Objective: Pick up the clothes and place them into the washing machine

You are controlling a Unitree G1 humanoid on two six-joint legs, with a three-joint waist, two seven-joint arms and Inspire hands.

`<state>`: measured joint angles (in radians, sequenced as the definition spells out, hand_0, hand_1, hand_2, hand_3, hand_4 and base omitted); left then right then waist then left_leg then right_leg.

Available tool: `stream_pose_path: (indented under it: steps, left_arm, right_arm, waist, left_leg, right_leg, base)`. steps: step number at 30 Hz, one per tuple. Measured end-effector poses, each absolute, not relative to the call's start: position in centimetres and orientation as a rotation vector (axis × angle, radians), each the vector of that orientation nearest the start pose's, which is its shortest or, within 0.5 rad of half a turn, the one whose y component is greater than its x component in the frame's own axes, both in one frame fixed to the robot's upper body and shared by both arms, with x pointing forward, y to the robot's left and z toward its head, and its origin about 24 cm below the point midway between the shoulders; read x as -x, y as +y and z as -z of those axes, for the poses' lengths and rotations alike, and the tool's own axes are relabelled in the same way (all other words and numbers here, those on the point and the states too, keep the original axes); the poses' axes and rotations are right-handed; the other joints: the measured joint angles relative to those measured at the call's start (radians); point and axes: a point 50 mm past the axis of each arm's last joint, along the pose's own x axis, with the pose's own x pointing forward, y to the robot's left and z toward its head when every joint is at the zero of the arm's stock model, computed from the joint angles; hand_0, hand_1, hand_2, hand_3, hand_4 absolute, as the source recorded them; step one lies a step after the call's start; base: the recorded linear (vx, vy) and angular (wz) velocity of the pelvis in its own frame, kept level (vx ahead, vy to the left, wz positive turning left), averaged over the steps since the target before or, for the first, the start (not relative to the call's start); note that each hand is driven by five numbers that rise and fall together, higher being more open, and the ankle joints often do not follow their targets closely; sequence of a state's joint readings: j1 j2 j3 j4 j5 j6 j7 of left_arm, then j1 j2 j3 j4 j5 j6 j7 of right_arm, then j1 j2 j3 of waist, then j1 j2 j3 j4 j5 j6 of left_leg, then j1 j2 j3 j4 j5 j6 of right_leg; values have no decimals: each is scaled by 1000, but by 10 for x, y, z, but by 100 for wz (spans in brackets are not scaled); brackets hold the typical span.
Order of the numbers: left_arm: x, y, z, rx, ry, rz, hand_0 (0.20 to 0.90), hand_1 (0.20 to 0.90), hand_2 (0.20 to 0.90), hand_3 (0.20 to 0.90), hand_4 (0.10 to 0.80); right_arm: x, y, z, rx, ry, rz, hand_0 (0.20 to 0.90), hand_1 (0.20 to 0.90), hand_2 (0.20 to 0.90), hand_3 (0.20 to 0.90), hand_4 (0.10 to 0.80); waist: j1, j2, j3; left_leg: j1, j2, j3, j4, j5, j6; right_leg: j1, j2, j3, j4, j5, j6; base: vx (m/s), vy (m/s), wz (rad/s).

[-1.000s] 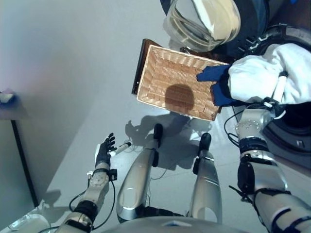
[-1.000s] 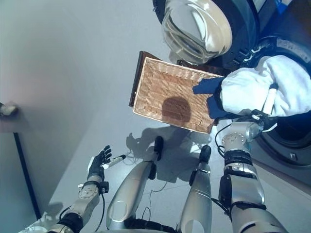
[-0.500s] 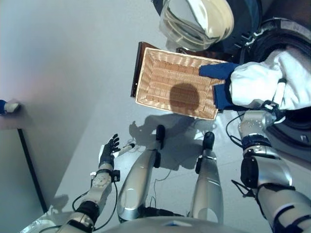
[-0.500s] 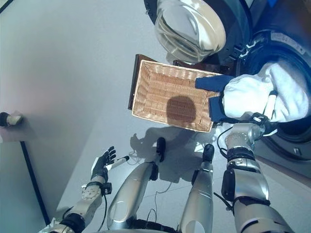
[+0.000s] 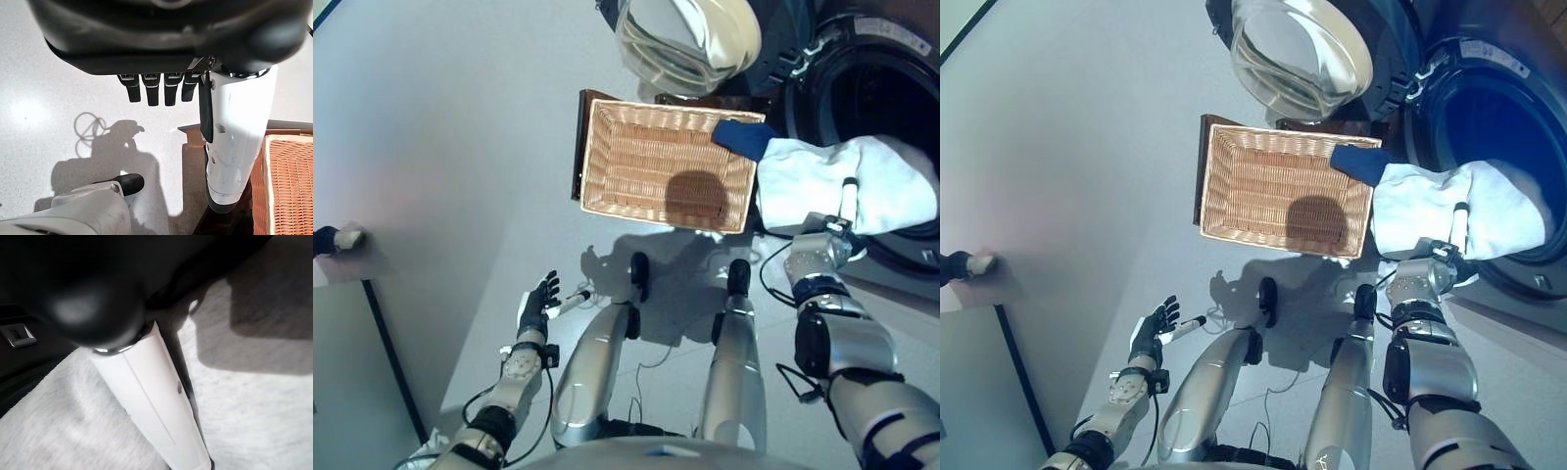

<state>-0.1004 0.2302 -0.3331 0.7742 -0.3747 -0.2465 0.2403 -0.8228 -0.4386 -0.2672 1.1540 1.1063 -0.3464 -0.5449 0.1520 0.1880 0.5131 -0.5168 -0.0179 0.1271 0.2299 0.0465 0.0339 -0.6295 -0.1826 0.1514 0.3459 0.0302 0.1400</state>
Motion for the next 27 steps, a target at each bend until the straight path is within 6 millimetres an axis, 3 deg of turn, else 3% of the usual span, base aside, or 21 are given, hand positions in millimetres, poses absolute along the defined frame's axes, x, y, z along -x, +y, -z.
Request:
stream_pose_path:
  steps: [5,8,14,17,27]
  left_arm:
    - [-220,179,84,-43,481,-141,900,900,900,900,800]
    - [-221,178,81,-26,467,-141,900,900,900,900,800]
    - [-224,175,77,-14,441,-128,900,900,900,900,800]
    - [-225,174,76,-11,436,-124,900,900,900,900,800]
    - [-225,174,74,-8,418,-124,900,900,900,900,800]
  right_arm:
    - [-344,-340,-108,-928,-87,1097,200,200,200,200,300]
    - [-344,-356,-135,-919,-161,1092,200,200,200,200,300]
    - [-343,-373,-174,-767,-235,1074,200,200,200,200,300]
    - [-345,-375,-182,-653,-219,1053,200,200,200,200,300]
    - [-352,-373,-228,-597,-310,985,200,200,200,200,300]
  waist:
    - [1,5,-3]
    - [3,6,-4]
    - [1,14,-10]
    - [0,17,-11]
    - [0,18,-12]
  left_leg:
    - [-10,-2,6,0,1,1]
    - [-14,-4,15,-7,3,4]
    - [-18,-11,24,-8,3,5]
    - [-18,-11,23,-8,2,5]
    - [-20,-13,23,-21,3,5]
  right_leg:
    - [-14,0,5,1,2,2]
    - [-28,-1,16,4,2,3]
    - [-43,-2,29,14,-1,9]
    - [-44,0,29,18,-4,9]
    - [-51,-4,30,18,-6,10]
  base:
    - [0,1,-1]
    - [5,-4,-6]
    - [2,-5,-3]
    - [0,0,0]
    - [18,-6,0]
